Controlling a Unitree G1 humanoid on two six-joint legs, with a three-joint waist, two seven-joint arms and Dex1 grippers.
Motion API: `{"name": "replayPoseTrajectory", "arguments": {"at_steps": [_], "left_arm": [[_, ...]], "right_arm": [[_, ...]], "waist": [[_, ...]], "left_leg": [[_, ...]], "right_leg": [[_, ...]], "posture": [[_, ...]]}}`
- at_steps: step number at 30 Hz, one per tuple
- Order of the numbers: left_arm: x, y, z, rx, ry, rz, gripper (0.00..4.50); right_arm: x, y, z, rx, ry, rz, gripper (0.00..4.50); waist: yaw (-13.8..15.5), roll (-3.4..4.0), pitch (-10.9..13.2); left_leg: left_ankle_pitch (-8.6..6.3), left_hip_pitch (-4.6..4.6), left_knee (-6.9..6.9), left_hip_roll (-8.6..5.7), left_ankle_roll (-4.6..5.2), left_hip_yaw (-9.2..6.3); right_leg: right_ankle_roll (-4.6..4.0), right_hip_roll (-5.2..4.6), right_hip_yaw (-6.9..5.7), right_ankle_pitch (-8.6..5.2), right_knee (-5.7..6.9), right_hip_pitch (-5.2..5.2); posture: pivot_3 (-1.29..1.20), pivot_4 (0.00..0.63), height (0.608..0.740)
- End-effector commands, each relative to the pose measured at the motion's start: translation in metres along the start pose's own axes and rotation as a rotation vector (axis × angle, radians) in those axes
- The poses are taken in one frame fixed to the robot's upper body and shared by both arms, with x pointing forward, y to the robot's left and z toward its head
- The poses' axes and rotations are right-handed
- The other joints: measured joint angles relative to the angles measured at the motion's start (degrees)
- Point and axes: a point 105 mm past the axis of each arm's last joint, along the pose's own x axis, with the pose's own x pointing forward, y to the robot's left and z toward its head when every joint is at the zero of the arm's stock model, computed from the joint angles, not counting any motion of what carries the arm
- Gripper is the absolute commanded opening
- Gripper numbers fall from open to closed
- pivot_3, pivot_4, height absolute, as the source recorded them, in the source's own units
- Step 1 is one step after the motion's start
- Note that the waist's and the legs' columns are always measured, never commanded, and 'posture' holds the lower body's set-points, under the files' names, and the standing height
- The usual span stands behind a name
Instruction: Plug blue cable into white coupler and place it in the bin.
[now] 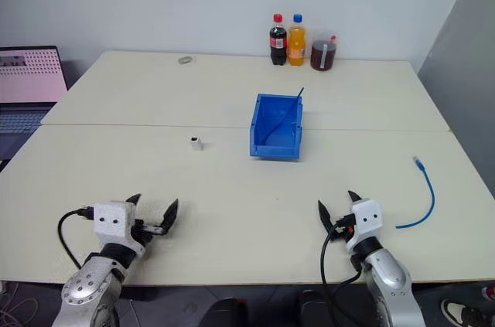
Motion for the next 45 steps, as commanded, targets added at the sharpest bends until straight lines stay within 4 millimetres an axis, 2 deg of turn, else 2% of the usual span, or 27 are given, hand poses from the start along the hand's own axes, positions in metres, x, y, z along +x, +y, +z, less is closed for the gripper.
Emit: {"name": "replayPoseTrajectory", "arguments": {"at_steps": [1, 4, 9, 13, 19, 25, 29, 30, 31, 40, 45], "left_arm": [[0.023, -0.027, 0.048, 0.046, -0.127, -0.254, 4.50], [0.038, -0.060, 0.081, 0.048, -0.153, -0.534, 4.50], [0.038, -0.096, 0.105, 0.119, -0.109, -0.882, 4.50], [0.035, -0.109, 0.112, 0.185, -0.075, -1.036, 4.50], [0.041, -0.120, 0.120, 0.245, -0.106, -1.101, 4.50], [0.044, -0.123, 0.117, 0.255, -0.113, -1.121, 4.50], [0.046, -0.124, 0.115, 0.260, -0.122, -1.124, 4.50], [0.046, -0.125, 0.115, 0.261, -0.124, -1.124, 4.50], [0.046, -0.125, 0.115, 0.263, -0.125, -1.122, 4.50], [0.045, -0.126, 0.116, 0.246, -0.137, -1.116, 4.50], [0.045, -0.127, 0.117, 0.258, -0.133, -1.113, 4.50]], "right_arm": [[-0.002, -0.016, 0.040, -0.029, -0.128, -0.047, 4.43], [-0.009, -0.045, 0.056, -0.057, -0.157, -0.149, 4.43], [-0.023, -0.104, 0.062, -0.041, -0.109, -0.361, 4.43], [-0.026, -0.148, 0.054, -0.029, 0.037, -0.478, 4.43], [-0.011, -0.203, 0.039, 0.014, 0.284, -0.461, 4.43], [0.005, -0.223, 0.024, 0.077, 0.421, -0.403, 4.43], [0.011, -0.224, 0.011, 0.080, 0.517, -0.330, 4.43], [0.011, -0.226, 0.010, 0.089, 0.524, -0.334, 4.06], [0.012, -0.225, 0.008, 0.126, 0.532, -0.331, 3.92], [0.010, -0.223, -0.001, 0.277, 0.559, -0.294, 1.40], [0.009, -0.216, 0.005, 0.217, 0.550, -0.196, 0.18]], "waist": [[0.3, -0.04, 0.1], [0.5, -0.02, 0.1], [-0.2, 0.04, 0.1], [-0.8, 0.09, 0.2], [-0.9, 0.21, 0.3], [-1.1, 0.19, 0.3], [-1.2, 0.19, 0.3], [-1.2, 0.17, 0.3], [-1.2, 0.16, 0.3], [-1.3, 0.13, 0.3], [-1.4, 0.12, 0.3]], "left_leg": [[0.00, -0.01, 0.01, -0.01, 0.00, -0.03], [0.02, -0.04, 0.09, -0.08, 0.00, -0.08], [0.01, -0.09, 0.06, -0.16, 0.00, 0.10], [0.00, -0.06, -0.01, -0.13, 0.00, 0.09], [0.00, -0.03, 0.02, -0.24, 0.01, 0.10], [0.00, -0.09, 0.00, -0.35, 0.03, 0.04], [0.00, -0.09, 0.02, -0.30, 0.03, 0.08], [0.00, -0.09, 0.02, -0.29, 0.03, 0.09], [0.00, -0.09, 0.04, -0.25, 0.03, 0.08], [0.00, -0.06, 0.08, -0.20, 0.03, 0.05], [0.00, -0.06, 0.08, -0.20, 0.03, 0.05]], "right_leg": [[0.01, 0.00, -0.03, 0.00, 0.01, 0.01], [0.07, 0.13, -0.10, 0.05, 0.02, 0.03], [0.57, 0.14, -0.09, 0.26, -0.05, 0.00], [0.48, 0.25, 0.05, 0.18, -0.03, -0.03], [0.49, 0.26, 0.07, 0.19, 0.00, -0.02], [0.45, 0.34, 0.09, 0.19, -0.05, -0.02], [0.42, 0.32, 0.11, 0.21, -0.05, -0.03], [0.42, 0.31, 0.11, 0.21, -0.05, -0.02], [0.44, 0.30, 0.11, 0.21, -0.06, 0.00], [0.51, 0.29, 0.10, 0.25, -0.05, 0.04], [0.52, 0.31, 0.10, 0.24, -0.05, 0.04]], "posture": [[0.00, 0.150, 0.740], [0.00, 0.150, 0.740], [0.00, 0.150, 0.740], [0.00, 0.150, 0.740], [0.00, 0.150, 0.740], [0.00, 0.150, 0.740], [0.00, 0.150, 0.740], [0.00, 0.150, 0.740], [0.00, 0.150, 0.740], [0.00, 0.150, 0.740], [0.00, 0.150, 0.740]]}}
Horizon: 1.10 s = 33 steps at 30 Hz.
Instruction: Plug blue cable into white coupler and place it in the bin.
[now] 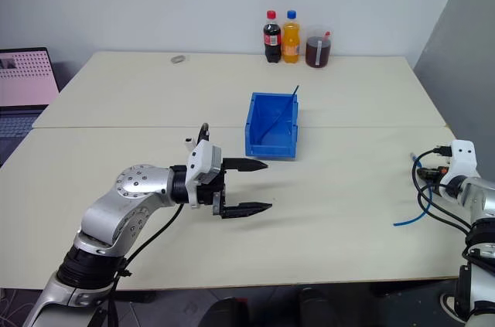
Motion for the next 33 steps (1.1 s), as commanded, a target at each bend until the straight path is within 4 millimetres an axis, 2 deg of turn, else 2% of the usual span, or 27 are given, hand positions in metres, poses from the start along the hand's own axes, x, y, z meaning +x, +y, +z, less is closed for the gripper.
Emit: {"name": "replayPoseTrajectory", "arguments": {"at_steps": [1, 5, 9, 11, 15, 18, 21, 25, 29, 33], "left_arm": [[0.000, -0.002, 0.011, 0.048, -0.012, -0.003, 4.50], [-0.003, 0.000, 0.010, 0.032, -0.009, 0.018, 4.50], [-0.008, 0.003, 0.010, 0.000, -0.006, 0.050, 4.50], [-0.017, 0.001, 0.000, -0.012, 0.040, 0.066, 4.50], [-0.038, -0.003, -0.022, -0.041, 0.153, 0.111, 4.50], [-0.070, 0.001, -0.047, -0.057, 0.273, 0.213, 4.50], [-0.104, 0.000, -0.070, -0.079, 0.388, 0.279, 4.50], [-0.132, 0.000, -0.084, -0.114, 0.447, 0.365, 4.50], [-0.142, -0.001, -0.089, -0.110, 0.475, 0.395, 4.50], [-0.146, -0.006, -0.093, -0.102, 0.504, 0.393, 4.50]], "right_arm": [[-0.002, 0.011, -0.008, -0.058, 0.030, 0.103, 0.04], [-0.008, 0.029, -0.003, -0.262, 0.036, 0.214, 0.04], [-0.022, 0.073, 0.018, -0.490, 0.005, 0.399, 0.04], [-0.038, 0.108, 0.021, -0.635, 0.008, 0.553, 0.04], [-0.060, 0.165, 0.012, -0.889, 0.010, 0.767, 0.04], [-0.069, 0.222, -0.001, -1.029, -0.044, 0.948, 0.04], [-0.065, 0.270, -0.013, -1.071, -0.101, 1.060, 0.04], [-0.050, 0.320, -0.022, -1.091, -0.132, 1.137, 0.04], [-0.036, 0.351, -0.026, -1.121, -0.147, 1.157, 0.04], [-0.030, 0.373, -0.032, -1.128, -0.145, 1.194, 0.04]], "waist": [[0.0, 0.00, 0.0], [-0.1, 0.00, 0.0], [-0.2, 0.07, 0.0], [-0.2, 0.14, 0.1], [-0.1, 0.24, 0.2], [-0.2, 0.14, 0.2], [-0.3, 0.00, 0.4], [0.1, -0.01, 0.4], [1.2, -0.11, 0.4], [1.5, -0.12, 0.4]], "left_leg": [[0.00, 0.00, 0.00, 0.00, 0.00, -0.01], [0.00, 0.00, 0.00, 0.02, 0.00, -0.02], [0.00, 0.02, 0.00, 0.06, 0.00, 0.00], [0.00, 0.01, -0.01, 0.07, 0.00, -0.01], [0.00, -0.03, -0.05, 0.13, 0.00, -0.07], [0.00, -0.02, -0.04, 0.15, -0.01, -0.11], [0.00, -0.03, -0.06, 0.17, -0.01, -0.13], [0.00, -0.08, -0.02, 0.22, -0.01, -0.02], [0.00, -0.20, 0.01, 0.10, -0.01, 0.04], [0.00, -0.25, -0.01, 0.11, -0.01, 0.08]], "right_leg": [[0.00, 0.00, -0.01, 0.00, 0.00, 0.00], [0.03, 0.00, -0.01, -0.02, 0.01, 0.00], [0.03, 0.01, 0.00, -0.02, 0.03, -0.01], [0.04, 0.00, -0.01, -0.02, 0.05, -0.03], [0.04, -0.04, -0.05, -0.03, 0.04, -0.07], [0.04, -0.06, -0.08, -0.03, 0.03, -0.06], [0.02, -0.09, -0.14, -0.03, 0.06, -0.12], [-0.02, -0.19, -0.19, -0.01, 0.12, -0.28], [-0.17, -0.26, -0.31, 0.08, 0.08, -0.38], [-0.32, -0.29, -0.33, 0.15, 0.08, -0.46]], "posture": [[0.00, 0.150, 0.740], [0.00, 0.150, 0.740], [0.00, 0.150, 0.740], [0.00, 0.150, 0.740], [0.00, 0.150, 0.740], [0.00, 0.150, 0.740], [0.00, 0.150, 0.740], [0.00, 0.150, 0.740], [0.00, 0.150, 0.740], [0.00, 0.150, 0.740]]}}
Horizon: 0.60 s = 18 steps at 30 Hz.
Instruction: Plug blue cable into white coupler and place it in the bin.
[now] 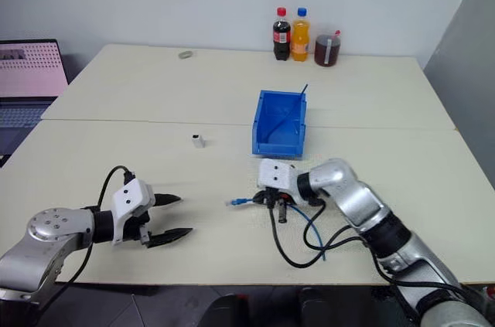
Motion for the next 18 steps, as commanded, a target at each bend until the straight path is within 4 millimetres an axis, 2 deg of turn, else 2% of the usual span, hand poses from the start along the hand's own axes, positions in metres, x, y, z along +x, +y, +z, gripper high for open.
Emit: {"name": "replayPoseTrajectory", "arguments": {"at_steps": [1, 3, 6, 13, 15, 18], "left_arm": [[-0.008, 0.004, 0.004, 0.048, 0.005, 0.029, 4.50], [-0.008, 0.003, 0.005, 0.037, -0.006, 0.034, 4.50], [-0.006, 0.000, 0.008, 0.021, -0.023, 0.026, 4.50], [0.008, -0.004, 0.016, 0.004, -0.060, -0.011, 4.50], [0.014, -0.004, 0.020, 0.006, -0.073, -0.023, 4.50], [0.024, -0.008, 0.021, 0.019, -0.057, -0.066, 4.50]], "right_arm": [[0.014, -0.002, 0.010, -0.058, -0.003, 0.025, 0.04], [0.018, -0.002, 0.008, -0.072, 0.010, 0.029, 0.04], [0.021, -0.006, 0.004, -0.078, 0.022, 0.006, 0.64], [0.006, -0.003, 0.004, -0.038, 0.001, -0.010, 2.54], [-0.005, 0.001, 0.006, -0.019, -0.013, -0.007, 3.01], [-0.026, 0.020, 0.011, -0.009, -0.037, 0.055, 3.79]], "waist": [[0.0, 0.01, 0.0], [0.0, 0.01, 0.0], [-0.1, 0.01, 0.0], [-0.1, 0.01, 0.0], [0.0, 0.01, 0.0], [0.1, 0.01, 0.0]], "left_leg": [[0.00, -0.01, -0.01, 0.03, 0.00, 0.01], [0.00, -0.01, -0.02, 0.06, 0.00, -0.01], [0.00, 0.00, -0.04, 0.10, 0.00, -0.05], [0.00, -0.01, -0.03, 0.08, 0.00, -0.07], [0.00, -0.01, -0.03, 0.08, 0.00, -0.06], [0.00, -0.04, -0.02, 0.04, 0.00, -0.08]], "right_leg": [[-0.03, 0.00, 0.01, -0.01, 0.02, -0.03], [-0.07, 0.00, -0.01, -0.03, 0.06, -0.05], [-0.12, 0.00, -0.04, -0.05, 0.09, -0.05], [-0.12, 0.02, -0.08, -0.05, 0.10, -0.03], [-0.11, 0.03, -0.07, -0.05, 0.10, -0.03], [-0.11, 0.04, -0.10, -0.05, 0.10, -0.02]], "posture": [[0.00, 0.150, 0.740], [0.00, 0.150, 0.740], [0.00, 0.150, 0.740], [0.00, 0.150, 0.740], [0.00, 0.150, 0.740], [0.00, 0.150, 0.740]]}}
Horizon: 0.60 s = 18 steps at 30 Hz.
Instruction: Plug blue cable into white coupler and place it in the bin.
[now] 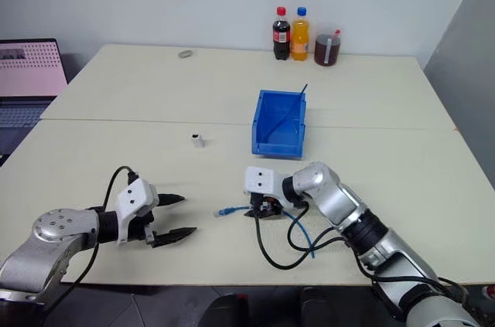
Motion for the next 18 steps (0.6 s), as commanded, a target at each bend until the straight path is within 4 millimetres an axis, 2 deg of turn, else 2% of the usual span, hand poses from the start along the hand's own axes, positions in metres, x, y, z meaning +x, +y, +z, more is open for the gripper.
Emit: {"name": "replayPoseTrajectory", "arguments": {"at_steps": [1, 7, 13, 16, 18], "left_arm": [[0.012, -0.004, 0.005, 0.042, 0.011, -0.043, 4.50], [0.038, -0.005, 0.010, 0.073, 0.016, -0.056, 4.50], [0.056, -0.012, 0.008, 0.098, 0.035, -0.091, 4.50], [0.058, -0.018, 0.003, 0.101, 0.059, -0.119, 4.08], [0.057, -0.022, -0.003, 0.102, 0.084, -0.144, 3.63]], "right_arm": [[-0.029, 0.017, 0.019, -0.016, -0.073, 0.042, 4.03], [-0.053, 0.028, 0.013, 0.048, -0.066, -0.058, 4.03], [-0.064, 0.034, 0.009, 0.094, -0.050, -0.124, 4.03], [-0.070, 0.032, 0.008, 0.096, -0.042, -0.157, 4.08], [-0.073, 0.029, 0.009, 0.090, -0.039, -0.185, 4.08]], "waist": [[0.0, 0.00, 0.0], [-0.2, -0.03, 0.0], [-0.2, -0.02, 0.0], [-0.2, -0.03, 0.0], [-0.1, -0.04, 0.0]], "left_leg": [[0.00, 0.00, 0.00, -0.02, 0.00, -0.01], [0.00, 0.02, 0.01, 0.01, 0.00, -0.05], [0.00, 0.10, 0.02, -0.01, 0.00, -0.08], [0.00, 0.14, 0.04, -0.05, 0.00, -0.06], [0.00, 0.16, 0.05, -0.05, 0.00, -0.06]], "right_leg": [[0.01, 0.01, -0.01, 0.00, 0.00, 0.01], [0.02, 0.11, 0.00, -0.01, 0.00, 0.04], [0.04, 0.14, 0.01, -0.02, -0.02, 0.17], [0.31, 0.10, 0.03, -0.13, -0.04, 0.23], [0.31, 0.08, 0.03, -0.13, -0.05, 0.26]], "posture": [[0.00, 0.150, 0.740], [0.00, 0.150, 0.740], [0.00, 0.150, 0.740], [0.00, 0.150, 0.740], [0.00, 0.150, 0.740]]}}
